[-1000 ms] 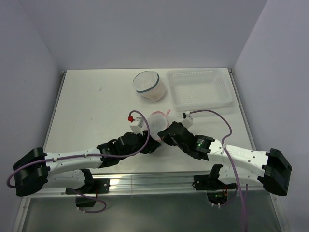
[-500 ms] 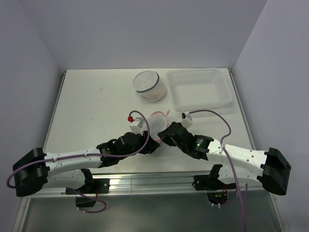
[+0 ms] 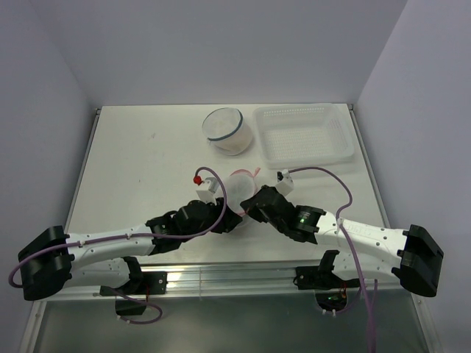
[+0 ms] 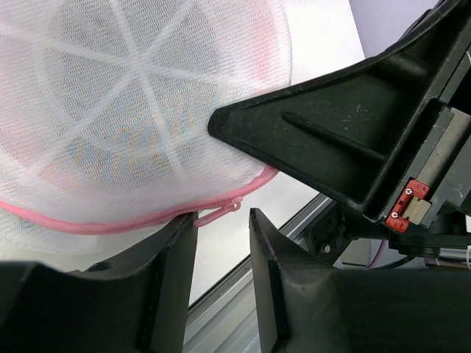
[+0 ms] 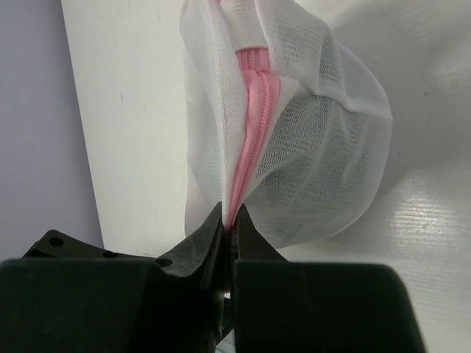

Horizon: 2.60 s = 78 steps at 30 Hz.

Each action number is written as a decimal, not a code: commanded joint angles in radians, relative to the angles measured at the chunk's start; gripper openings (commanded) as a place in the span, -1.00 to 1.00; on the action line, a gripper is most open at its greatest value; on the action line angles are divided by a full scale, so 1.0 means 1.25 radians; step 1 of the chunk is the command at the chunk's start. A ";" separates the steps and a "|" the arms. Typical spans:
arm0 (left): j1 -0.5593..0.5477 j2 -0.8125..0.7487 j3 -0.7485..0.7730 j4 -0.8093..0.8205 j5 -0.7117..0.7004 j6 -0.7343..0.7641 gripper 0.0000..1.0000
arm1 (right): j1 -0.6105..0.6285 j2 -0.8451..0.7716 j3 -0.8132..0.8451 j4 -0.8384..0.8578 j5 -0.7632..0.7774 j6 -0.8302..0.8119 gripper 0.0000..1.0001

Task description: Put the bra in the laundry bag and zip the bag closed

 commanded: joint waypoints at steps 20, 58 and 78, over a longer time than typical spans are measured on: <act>0.022 -0.021 -0.007 0.030 0.014 0.005 -1.00 | 0.010 0.017 0.066 -0.037 0.023 -0.053 -1.00; 0.010 -0.218 -0.098 0.042 -0.056 -0.024 -1.00 | -0.173 0.128 0.335 -0.150 -0.315 -0.410 0.26; -0.007 0.016 0.014 0.147 -0.003 0.009 -1.00 | -0.100 0.048 0.126 -0.081 -0.259 -0.260 0.15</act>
